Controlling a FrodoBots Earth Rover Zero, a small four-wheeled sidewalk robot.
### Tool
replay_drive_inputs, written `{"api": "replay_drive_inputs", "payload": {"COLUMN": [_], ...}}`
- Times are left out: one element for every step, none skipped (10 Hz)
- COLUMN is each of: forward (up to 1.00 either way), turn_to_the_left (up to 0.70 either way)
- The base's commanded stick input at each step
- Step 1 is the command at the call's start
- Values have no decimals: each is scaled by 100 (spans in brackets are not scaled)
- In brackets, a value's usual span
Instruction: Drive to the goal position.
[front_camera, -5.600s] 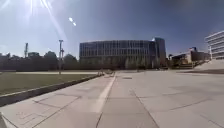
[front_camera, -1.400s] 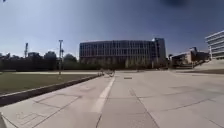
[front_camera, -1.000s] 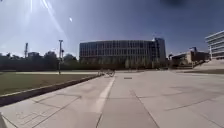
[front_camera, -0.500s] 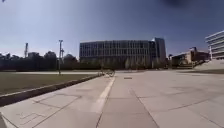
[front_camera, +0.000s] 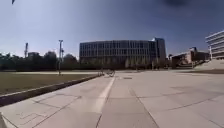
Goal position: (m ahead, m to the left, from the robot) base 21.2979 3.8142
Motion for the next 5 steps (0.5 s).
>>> {"api": "replay_drive_inputs", "payload": {"forward": [6, 6, 6, 6, 6], "turn_to_the_left": [0, 0, 0, 0, 0]}}
